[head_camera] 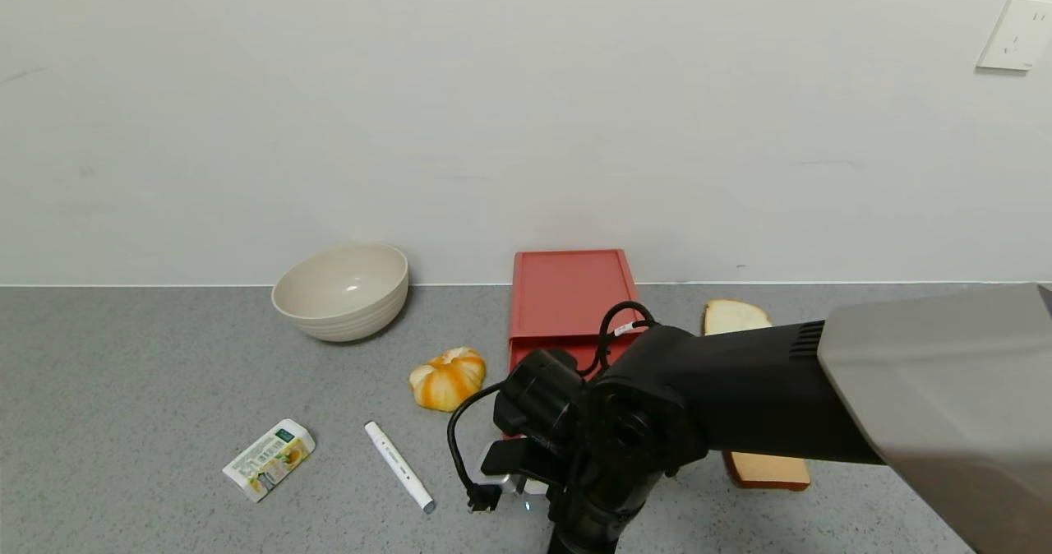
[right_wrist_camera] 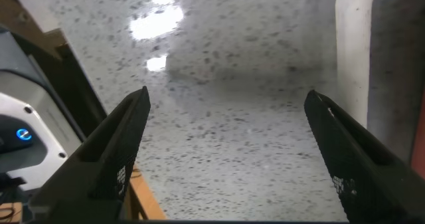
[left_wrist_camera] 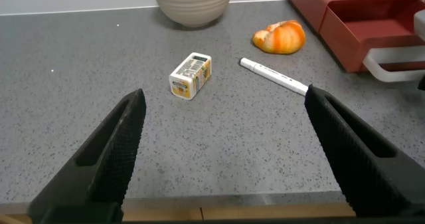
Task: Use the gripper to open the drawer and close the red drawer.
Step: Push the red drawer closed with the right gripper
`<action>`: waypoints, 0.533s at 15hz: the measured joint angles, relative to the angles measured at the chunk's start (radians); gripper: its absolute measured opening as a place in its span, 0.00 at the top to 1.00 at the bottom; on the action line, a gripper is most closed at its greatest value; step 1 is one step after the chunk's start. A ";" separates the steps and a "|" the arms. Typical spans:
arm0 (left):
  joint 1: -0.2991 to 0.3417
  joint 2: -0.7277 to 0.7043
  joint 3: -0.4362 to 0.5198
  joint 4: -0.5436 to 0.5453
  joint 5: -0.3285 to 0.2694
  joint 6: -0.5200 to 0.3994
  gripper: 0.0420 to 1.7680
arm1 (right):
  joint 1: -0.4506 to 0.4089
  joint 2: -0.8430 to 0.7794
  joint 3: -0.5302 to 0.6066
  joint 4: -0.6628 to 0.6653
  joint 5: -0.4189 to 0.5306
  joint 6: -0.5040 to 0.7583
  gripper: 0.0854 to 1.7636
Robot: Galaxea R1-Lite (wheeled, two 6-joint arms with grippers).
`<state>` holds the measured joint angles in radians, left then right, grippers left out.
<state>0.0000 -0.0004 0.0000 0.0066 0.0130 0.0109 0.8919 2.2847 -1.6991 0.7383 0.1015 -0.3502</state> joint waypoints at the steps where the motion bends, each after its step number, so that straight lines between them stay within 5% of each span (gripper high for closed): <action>1: 0.000 0.000 0.000 0.000 0.000 0.000 0.02 | -0.008 0.003 -0.009 -0.001 -0.001 -0.003 0.03; 8: 0.000 0.000 0.000 -0.001 0.000 0.003 0.02 | -0.058 0.029 -0.075 0.002 0.000 -0.023 0.03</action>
<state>0.0000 -0.0004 0.0000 0.0051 0.0130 0.0134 0.8340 2.3138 -1.7740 0.7402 0.1015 -0.3736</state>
